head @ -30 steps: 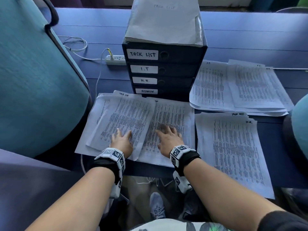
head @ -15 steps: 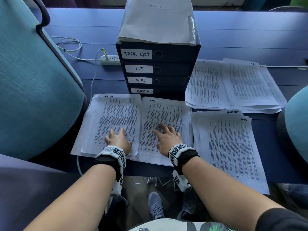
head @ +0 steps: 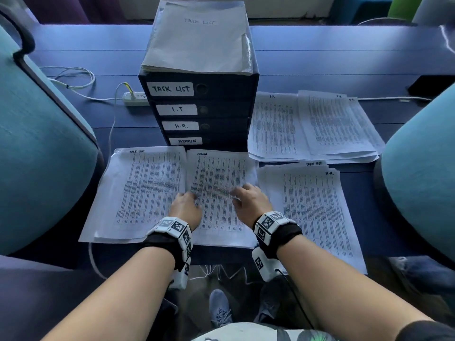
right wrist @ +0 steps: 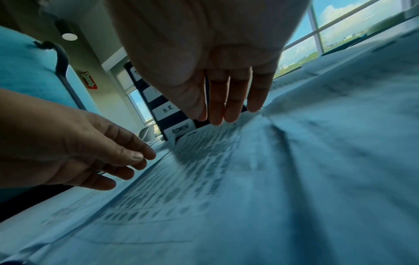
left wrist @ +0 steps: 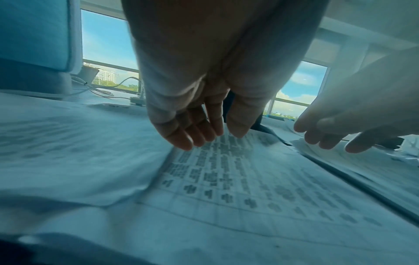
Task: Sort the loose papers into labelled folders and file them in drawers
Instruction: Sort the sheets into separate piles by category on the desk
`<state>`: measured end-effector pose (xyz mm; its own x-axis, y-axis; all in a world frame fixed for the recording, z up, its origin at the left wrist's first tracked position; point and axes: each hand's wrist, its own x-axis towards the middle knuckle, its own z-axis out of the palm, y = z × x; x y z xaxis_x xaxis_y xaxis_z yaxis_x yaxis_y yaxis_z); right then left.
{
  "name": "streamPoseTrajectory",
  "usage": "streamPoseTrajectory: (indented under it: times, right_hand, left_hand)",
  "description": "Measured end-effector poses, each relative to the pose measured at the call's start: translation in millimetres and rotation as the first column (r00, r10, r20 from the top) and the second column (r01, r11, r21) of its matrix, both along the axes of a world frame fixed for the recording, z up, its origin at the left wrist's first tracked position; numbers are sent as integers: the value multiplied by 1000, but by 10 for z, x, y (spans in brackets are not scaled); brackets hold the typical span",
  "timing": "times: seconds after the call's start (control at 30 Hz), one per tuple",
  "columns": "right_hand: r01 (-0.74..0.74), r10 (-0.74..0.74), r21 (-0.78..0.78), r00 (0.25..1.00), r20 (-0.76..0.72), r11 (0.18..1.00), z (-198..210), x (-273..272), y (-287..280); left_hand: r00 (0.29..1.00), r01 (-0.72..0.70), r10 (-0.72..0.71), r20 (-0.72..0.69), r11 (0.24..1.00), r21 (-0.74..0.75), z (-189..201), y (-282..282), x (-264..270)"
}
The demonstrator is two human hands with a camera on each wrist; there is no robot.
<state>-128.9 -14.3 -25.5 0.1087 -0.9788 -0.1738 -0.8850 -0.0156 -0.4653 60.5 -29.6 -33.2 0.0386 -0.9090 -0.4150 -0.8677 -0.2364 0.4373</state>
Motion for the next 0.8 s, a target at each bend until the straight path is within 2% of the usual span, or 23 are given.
streamPoseTrajectory:
  times: [0.3,0.57,0.8]
  right_hand:
    - [226,-226,-15,974,22,974,-96,-847,202]
    - [382,-382,26,924,0,924,-150,-1610,315]
    - [502,-499,40,864,-67,864,-159,-2115,327]
  left_hand:
    - [983,159,-164,-76,985,-68,-5,-13,-745]
    - [970,168,-181,-161,982,-91,13,-37,-1369]
    - [963,146,-154,-219,988,-50,-42,-89,-1705]
